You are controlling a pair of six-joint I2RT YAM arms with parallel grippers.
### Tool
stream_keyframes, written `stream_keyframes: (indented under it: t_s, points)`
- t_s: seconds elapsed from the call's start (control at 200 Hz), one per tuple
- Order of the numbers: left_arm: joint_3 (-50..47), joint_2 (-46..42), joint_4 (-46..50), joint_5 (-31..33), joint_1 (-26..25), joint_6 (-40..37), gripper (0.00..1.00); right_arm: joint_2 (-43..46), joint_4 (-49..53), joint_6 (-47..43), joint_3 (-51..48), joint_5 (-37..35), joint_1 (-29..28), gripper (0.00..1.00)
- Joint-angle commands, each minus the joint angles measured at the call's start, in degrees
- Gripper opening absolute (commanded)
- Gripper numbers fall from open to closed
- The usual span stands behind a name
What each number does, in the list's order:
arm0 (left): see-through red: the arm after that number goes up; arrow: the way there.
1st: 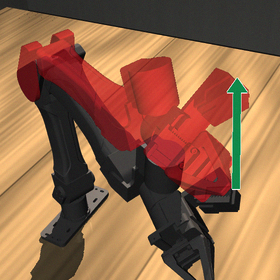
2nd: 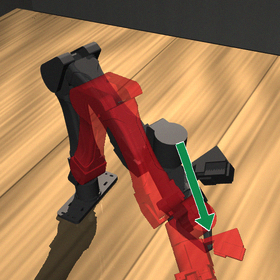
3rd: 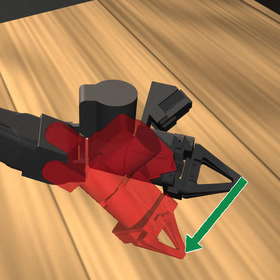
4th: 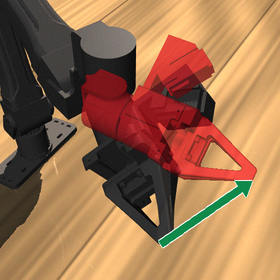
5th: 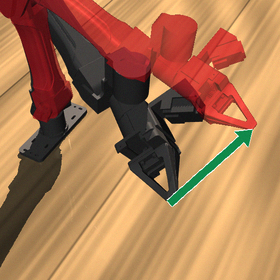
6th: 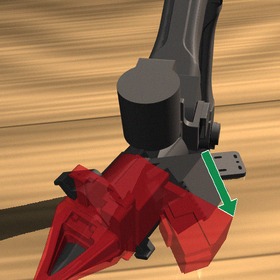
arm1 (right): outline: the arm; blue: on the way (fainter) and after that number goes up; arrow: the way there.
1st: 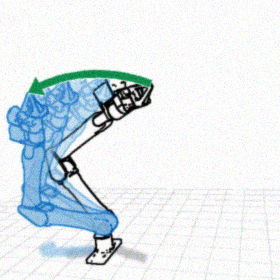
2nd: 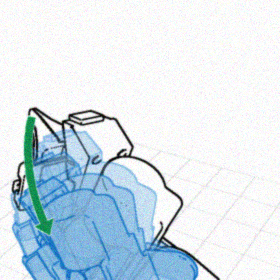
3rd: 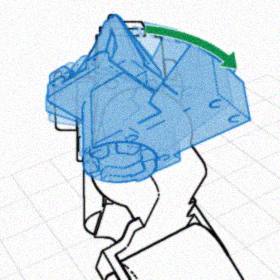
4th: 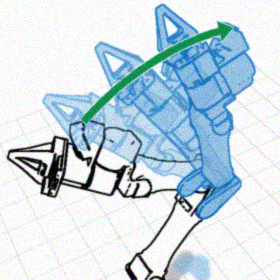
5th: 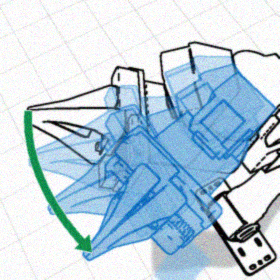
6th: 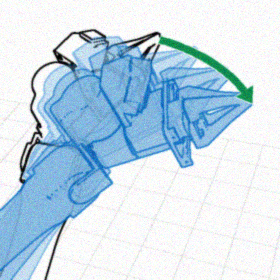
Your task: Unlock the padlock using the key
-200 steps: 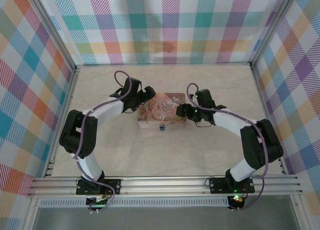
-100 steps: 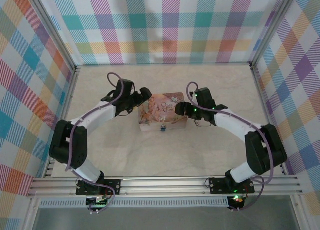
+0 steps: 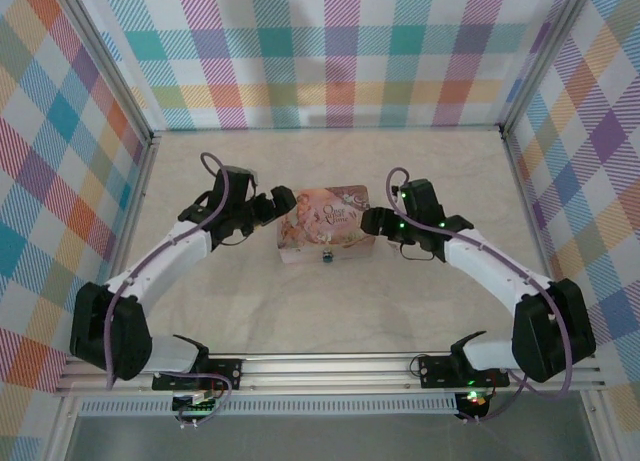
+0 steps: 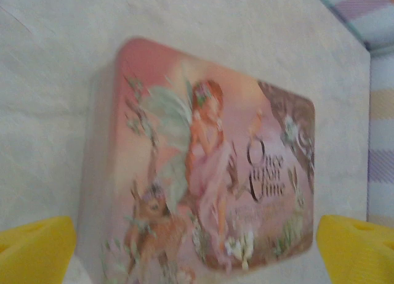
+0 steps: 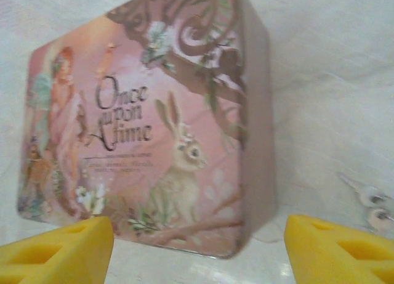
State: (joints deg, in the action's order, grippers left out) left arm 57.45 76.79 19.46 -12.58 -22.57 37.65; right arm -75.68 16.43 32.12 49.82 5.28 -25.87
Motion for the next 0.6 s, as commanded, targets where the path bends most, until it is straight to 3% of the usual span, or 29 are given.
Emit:
stream_keyframes:
  t_s: [0.0, 0.085, 0.21, 0.445, 0.595]
  points:
    - [-1.7, -4.6, 3.7, -3.2, -2.6, -3.2, 1.00, 2.4, 7.7, 0.0, 0.3, -7.9, 0.0, 0.72]
    - [-3.5, -6.8, 4.3, -4.1, -4.9, -3.4, 1.00, 3.1, 11.3, 0.8, 0.5, -10.5, 1.1, 0.68]
    - [-6.3, -9.4, 4.1, -4.5, -8.6, -2.7, 1.00, 1.8, 14.7, 0.1, 1.1, -9.0, 3.7, 0.56]
    - [-8.1, -12.2, 3.1, -5.5, -16.1, -3.1, 1.00, -6.0, 20.2, -3.1, 5.8, -8.2, 5.7, 0.52]
    - [-6.0, -11.3, 4.5, -1.6, -21.0, -3.0, 0.97, -11.0, 20.2, -4.5, 8.1, -7.0, 6.0, 0.51]
